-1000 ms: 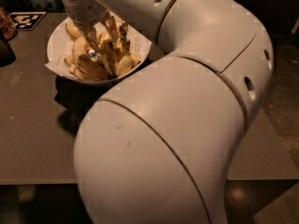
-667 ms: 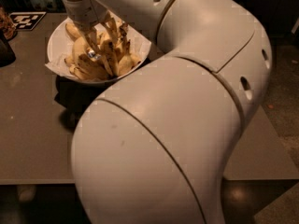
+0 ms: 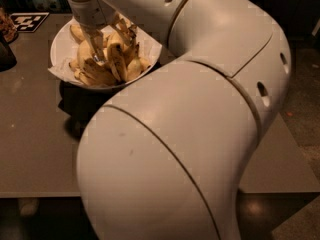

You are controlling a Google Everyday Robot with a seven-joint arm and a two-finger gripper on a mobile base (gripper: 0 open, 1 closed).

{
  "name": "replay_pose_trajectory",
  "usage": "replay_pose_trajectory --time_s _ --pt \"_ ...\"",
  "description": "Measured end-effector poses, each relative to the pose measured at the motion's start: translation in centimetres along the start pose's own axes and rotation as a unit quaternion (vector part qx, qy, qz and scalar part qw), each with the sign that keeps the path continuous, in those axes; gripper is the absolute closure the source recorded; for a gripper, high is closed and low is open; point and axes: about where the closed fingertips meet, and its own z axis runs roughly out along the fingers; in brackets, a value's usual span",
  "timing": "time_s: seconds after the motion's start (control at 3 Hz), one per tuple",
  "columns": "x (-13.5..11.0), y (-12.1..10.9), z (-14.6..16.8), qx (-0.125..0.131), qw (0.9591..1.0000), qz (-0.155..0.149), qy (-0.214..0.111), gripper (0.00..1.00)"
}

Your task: Pick banana from white bowl

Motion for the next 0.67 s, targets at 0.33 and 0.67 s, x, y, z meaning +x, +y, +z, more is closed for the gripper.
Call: replay_pose_trajectory --time_s 0.33,0.67 --pt "0.34 -0.45 0.44 -0.003 1.0 0.005 0.007 0.44" --pt "0.31 -0.55 0.15 -0.003 1.0 0.005 0.008 0.45"
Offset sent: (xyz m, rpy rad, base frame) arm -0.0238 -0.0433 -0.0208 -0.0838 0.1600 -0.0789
